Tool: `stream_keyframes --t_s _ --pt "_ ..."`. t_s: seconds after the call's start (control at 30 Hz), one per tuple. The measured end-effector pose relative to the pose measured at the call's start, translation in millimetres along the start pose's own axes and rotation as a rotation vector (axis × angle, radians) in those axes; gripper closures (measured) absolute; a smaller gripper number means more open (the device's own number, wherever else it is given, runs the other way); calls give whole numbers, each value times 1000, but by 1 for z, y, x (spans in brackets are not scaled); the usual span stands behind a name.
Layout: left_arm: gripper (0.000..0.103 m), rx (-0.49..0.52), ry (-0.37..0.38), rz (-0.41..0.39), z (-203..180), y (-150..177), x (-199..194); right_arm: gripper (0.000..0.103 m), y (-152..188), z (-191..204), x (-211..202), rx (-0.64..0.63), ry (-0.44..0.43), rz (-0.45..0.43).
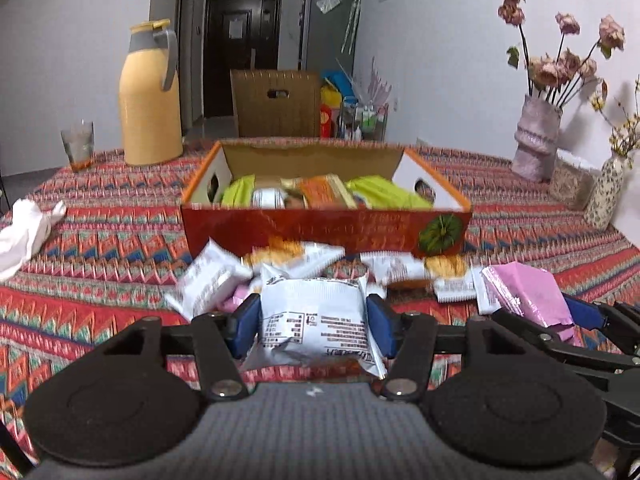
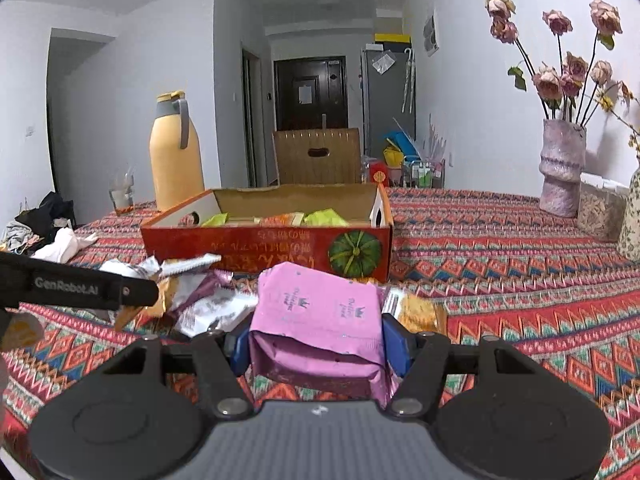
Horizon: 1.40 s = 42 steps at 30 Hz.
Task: Organize snacks
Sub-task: 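Carry the pink packet and white cookie packet over the box with both grippers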
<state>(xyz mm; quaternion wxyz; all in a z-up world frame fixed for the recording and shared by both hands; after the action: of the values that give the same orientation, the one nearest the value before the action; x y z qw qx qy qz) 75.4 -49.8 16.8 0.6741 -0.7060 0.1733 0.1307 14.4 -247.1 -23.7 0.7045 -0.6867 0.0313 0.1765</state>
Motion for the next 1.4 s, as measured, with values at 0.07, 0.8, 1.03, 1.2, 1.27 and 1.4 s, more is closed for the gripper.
stream_keyframes --t_s 0.07,0.8,1.03,1.2,1.27,1.4 --pt "45 3 -3 -20 0 -10 2 41 -7 0 5 -6 4 -14" --pt "45 0 -92 -138 19 -109 85 41 -105 -2 115 -24 7 -129" --pt "45 -83 -117 -126 41 -116 129 40 -116 7 167 -4 -2 -114" --pt "46 -117 -133 -94 60 -98 159 41 -99 9 197 -1 -2 -93" --pt "46 -104 -146 -75 63 -92 168 41 -90 6 207 3 -13 -68" --pt "46 -100 -123 -52 64 -85 175 41 -82 5 217 4 -15 -35"
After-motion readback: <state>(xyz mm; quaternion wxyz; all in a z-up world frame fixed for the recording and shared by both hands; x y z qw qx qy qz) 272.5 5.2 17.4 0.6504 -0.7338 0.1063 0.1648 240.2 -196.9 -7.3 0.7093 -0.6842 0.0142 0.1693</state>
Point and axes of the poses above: each gripper's, at about its wrist camera, not at the fingertips, and x roughly the way its jaws point, z to its left, y to its underside, the point moved 1 cm from there along x, roughly the way its jaws point, and after that the axes turned 8 degrees about -z, right-handed, at the moved point
